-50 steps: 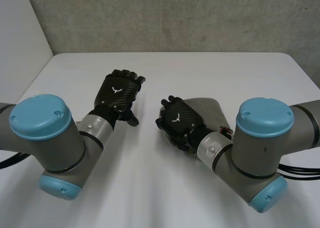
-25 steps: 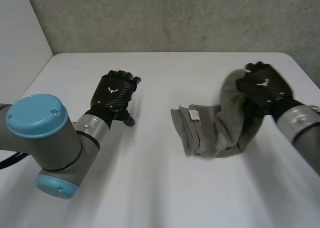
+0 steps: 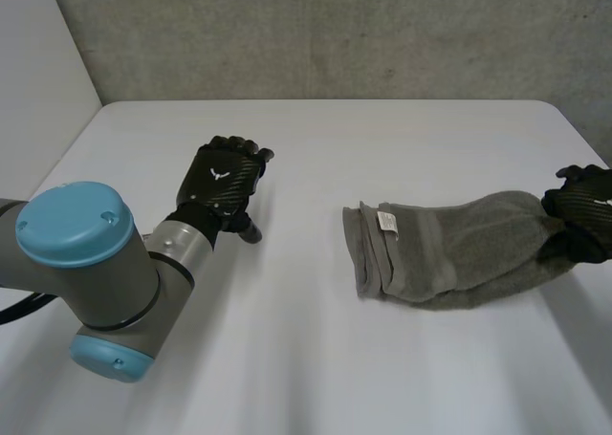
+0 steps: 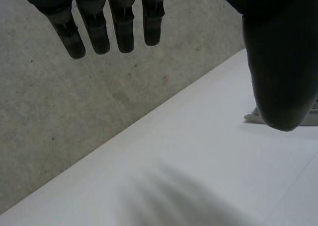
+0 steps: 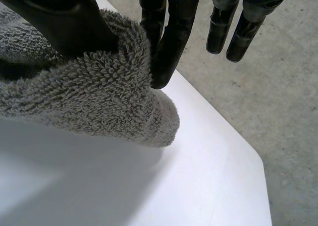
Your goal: Fold the towel.
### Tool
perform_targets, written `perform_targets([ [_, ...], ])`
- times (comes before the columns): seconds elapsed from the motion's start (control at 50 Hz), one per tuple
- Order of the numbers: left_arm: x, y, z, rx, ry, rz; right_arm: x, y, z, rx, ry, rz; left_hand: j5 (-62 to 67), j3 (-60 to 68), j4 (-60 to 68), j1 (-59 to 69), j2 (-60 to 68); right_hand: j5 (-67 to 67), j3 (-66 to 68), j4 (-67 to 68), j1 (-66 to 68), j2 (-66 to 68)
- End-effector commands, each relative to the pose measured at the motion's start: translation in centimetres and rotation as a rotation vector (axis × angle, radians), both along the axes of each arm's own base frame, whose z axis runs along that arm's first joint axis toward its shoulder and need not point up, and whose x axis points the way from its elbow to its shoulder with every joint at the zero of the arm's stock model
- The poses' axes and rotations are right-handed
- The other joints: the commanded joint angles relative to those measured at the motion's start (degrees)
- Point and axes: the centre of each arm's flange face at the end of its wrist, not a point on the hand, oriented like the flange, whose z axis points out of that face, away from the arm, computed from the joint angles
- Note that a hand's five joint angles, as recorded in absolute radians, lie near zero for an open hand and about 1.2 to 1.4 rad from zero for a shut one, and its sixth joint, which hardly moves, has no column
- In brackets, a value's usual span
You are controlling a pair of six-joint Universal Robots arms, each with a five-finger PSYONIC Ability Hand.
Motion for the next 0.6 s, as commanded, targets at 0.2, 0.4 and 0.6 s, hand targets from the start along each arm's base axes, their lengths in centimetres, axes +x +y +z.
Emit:
perform_targets([
  [0.2,-5.5,3.1,2.9,-0.087,0.084,-0.164,0.3,1.0,-0.4,0.030,-0.012,0.002,-0.7,-2.9,-3.2,-1.7,0.5,5.2,-2.1,-3.3,8.0,3.9],
  [0.4,-10.4,6.9,-0.6,0.002,0.088,-0.351,0.4,1.2,-0.5,0.033,-0.018,0.018,-1.2,-2.9,-3.2,-2.2,0.0,5.2,-2.1,-3.3,8.0,3.9],
  [0.6,-11.9,10.0,-3.8,0.105,0.021,-0.519,0.8,1.7,-0.7,0.049,-0.028,0.029,-1.7,-2.9,-3.2,-2.7,-0.5,5.2,-2.1,-3.3,8.0,3.9],
])
